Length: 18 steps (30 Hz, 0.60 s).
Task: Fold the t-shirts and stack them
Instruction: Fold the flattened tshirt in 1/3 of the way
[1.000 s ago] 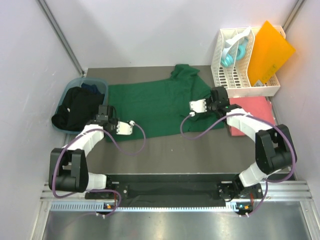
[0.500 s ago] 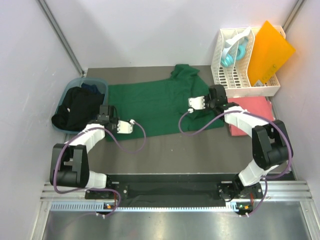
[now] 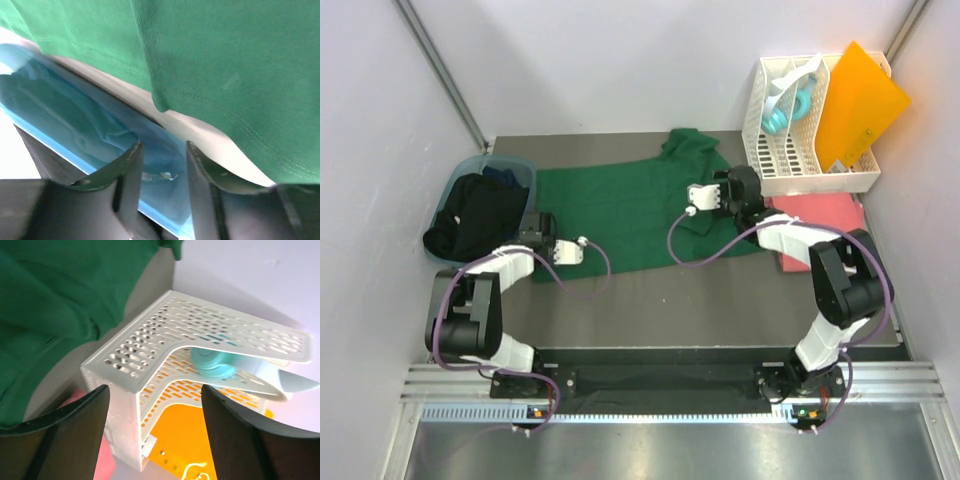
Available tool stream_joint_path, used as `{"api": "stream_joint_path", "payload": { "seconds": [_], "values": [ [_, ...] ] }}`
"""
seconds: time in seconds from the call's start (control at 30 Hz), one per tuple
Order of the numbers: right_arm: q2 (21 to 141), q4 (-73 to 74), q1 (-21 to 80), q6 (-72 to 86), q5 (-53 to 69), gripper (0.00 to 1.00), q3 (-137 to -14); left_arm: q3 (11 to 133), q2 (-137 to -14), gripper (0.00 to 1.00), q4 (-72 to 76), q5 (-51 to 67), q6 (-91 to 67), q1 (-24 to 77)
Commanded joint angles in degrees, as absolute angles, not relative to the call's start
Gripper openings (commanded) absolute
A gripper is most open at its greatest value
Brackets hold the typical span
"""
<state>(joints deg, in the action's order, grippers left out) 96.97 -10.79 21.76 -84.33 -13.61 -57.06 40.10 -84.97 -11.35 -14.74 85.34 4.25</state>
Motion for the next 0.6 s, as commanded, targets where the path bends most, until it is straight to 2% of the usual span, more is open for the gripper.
{"api": "stream_joint_path", "payload": {
  "seconds": [0.0,0.03,0.07,0.13,0.17,0.23,0.27,0.3,0.4,0.57],
  "values": [
    [98.17,-26.34,23.12,-83.15,-19.06,0.75,-56.07,39.81,-85.96,0.47,-6.42,-20.12,82.53,4.04],
    [98.26,-27.59,23.2,-82.88,-19.94,0.76,-56.16,39.55,-85.96,0.47,-3.63,-20.82,82.27,4.13],
    [98.17,-27.95,23.2,-82.71,-20.56,0.76,-56.77,39.55,-85.96,0.52,-2.47,-22.57,81.83,4.13],
    [97.04,-22.44,23.2,-79.74,-21.01,0.75,-58.35,40.25,-85.26,0.55,-0.46,-23.64,79.99,4.13],
    [95.29,-18.06,23.29,-77.89,-20.4,0.75,-60.88,41.56,-84.73,0.55,-0.61,-23.99,79.2,4.13],
    [91.78,3.08,23.12,-72.0,-12.17,0.72,-64.58,43.15,-81.76,0.55,-4.37,-21.99,76.47,4.13],
    [90.97,10.21,23.12,-71.46,-8.65,0.69,-67.73,44.46,-80.61,0.55,-5.96,-19.45,75.86,4.22],
    [90.27,20.29,23.2,-71.37,-3.65,0.62,-68.72,45.08,-79.46,0.53,-7.63,-17.77,75.5,4.31],
    [90.35,30.99,25.22,-71.02,-0.44,0.43,-70.57,44.91,-75.68,0.51,-9.67,-11.72,76.46,4.57],
    [93.51,36.47,28.91,-68.03,1.93,0.38,-72.68,45.17,-74.18,0.47,-13.7,-8.35,75.94,8.26]
  ]
}}
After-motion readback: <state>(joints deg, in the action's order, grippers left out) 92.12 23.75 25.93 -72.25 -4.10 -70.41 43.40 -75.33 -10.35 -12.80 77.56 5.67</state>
